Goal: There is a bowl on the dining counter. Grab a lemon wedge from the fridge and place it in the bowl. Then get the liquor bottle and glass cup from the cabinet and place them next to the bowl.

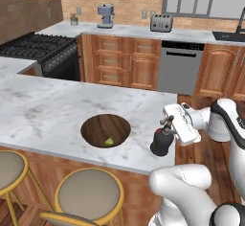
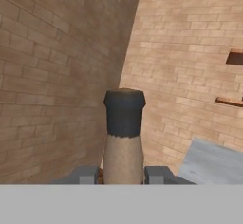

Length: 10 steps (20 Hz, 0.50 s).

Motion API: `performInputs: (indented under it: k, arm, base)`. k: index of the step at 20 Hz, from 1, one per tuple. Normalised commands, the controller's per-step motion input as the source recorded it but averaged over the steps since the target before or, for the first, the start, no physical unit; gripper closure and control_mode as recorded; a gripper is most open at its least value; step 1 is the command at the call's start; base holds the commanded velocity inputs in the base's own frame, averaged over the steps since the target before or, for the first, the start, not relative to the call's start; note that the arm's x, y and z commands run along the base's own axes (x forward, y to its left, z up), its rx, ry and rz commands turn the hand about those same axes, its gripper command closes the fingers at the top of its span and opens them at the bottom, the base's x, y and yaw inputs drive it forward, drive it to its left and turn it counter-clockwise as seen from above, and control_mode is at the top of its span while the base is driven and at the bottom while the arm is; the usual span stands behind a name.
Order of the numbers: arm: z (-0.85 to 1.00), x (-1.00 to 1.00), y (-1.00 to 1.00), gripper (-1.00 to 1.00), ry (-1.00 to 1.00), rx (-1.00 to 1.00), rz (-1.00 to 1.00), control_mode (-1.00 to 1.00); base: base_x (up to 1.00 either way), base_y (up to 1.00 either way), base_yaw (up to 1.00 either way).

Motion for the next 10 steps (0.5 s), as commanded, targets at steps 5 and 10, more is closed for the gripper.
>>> performInputs:
  k: [5,10]
  arm:
    - [-0.25,0.41,-0.08,1.00,0.00,0.00,0.00,-1.00]
    - [-0.17,0.43,-0.08,1.00,0.00,0.00,0.00,-1.00]
  base:
    - [0.00,0.00,0.00]
    - [0.00,0.00,0.00]
